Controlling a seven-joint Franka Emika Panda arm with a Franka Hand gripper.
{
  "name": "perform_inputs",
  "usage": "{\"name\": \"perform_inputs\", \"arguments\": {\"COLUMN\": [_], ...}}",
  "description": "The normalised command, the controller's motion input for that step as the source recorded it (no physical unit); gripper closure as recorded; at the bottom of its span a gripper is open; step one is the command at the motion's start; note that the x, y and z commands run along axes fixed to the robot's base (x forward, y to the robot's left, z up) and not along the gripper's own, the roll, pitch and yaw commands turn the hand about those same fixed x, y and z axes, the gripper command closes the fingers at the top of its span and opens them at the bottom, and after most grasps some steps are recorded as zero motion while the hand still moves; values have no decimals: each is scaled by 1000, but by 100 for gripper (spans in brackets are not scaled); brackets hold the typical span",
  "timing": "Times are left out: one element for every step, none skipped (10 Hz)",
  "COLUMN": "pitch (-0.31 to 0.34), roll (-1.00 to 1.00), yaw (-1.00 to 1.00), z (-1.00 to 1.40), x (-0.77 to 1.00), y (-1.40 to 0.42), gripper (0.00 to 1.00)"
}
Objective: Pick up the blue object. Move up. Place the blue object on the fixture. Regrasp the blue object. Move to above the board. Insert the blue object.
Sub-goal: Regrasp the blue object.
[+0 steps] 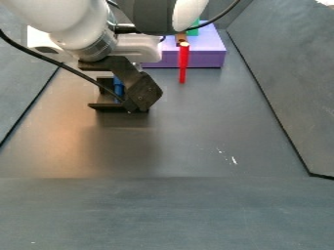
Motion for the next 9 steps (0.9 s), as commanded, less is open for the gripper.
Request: {"name": "perform_inputs", "arguments": {"pitch": [0, -31, -63, -71, -80, -83, -60, -51, -43], "roll": [6, 309, 754, 949, 934, 906, 889, 886, 866], "yaw": [0, 0, 6, 20, 37, 66, 91, 109, 111], "z": [0, 34, 203, 289, 283, 257, 263, 246, 237], "x": [0, 0, 49, 69, 34, 49, 100, 109, 109], "y": [0, 0, -23, -14, -6, -34, -37, -46, -46], "gripper": [0, 0, 0, 0, 0, 0, 0, 0, 0]}}
